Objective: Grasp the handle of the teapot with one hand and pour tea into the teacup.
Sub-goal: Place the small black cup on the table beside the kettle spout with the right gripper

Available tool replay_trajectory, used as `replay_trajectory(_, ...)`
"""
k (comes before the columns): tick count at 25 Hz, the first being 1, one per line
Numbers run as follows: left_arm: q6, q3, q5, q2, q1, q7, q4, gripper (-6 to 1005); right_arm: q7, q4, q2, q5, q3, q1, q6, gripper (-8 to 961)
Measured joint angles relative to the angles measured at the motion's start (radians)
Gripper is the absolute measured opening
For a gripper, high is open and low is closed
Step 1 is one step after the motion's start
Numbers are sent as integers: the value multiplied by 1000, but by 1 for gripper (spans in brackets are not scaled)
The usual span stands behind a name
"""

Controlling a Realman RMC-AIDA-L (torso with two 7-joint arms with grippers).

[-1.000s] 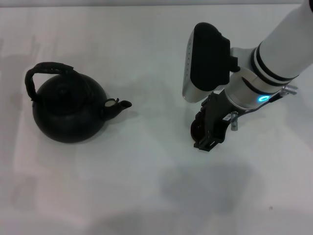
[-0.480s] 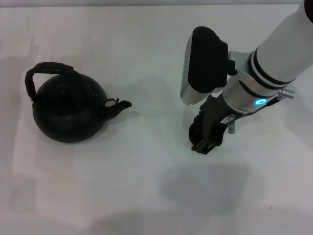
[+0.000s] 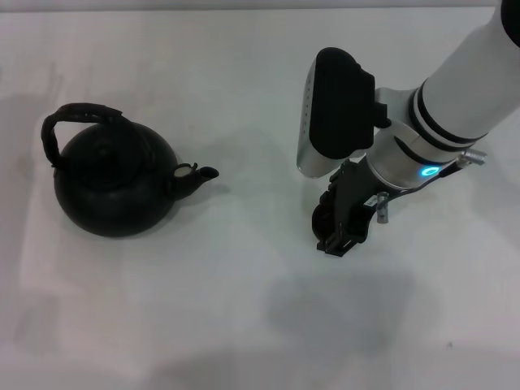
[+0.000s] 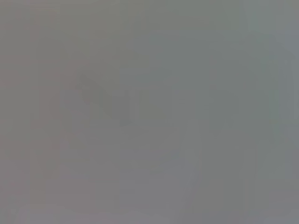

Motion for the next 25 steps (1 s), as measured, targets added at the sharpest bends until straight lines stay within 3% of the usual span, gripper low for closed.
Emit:
replay_trajectory(15, 0, -2, 0, 1, 0, 2, -1, 887, 2, 0, -4, -6, 3, 2, -22, 771)
replay_trajectory(21, 0, -4, 0, 1, 0, 2, -6, 888, 1, -9, -4, -6, 3, -5, -28, 849)
replay_trajectory(25, 0, -2, 0, 1, 0, 2, -11, 888, -5, -11, -3, 3, 8, -13, -37, 849)
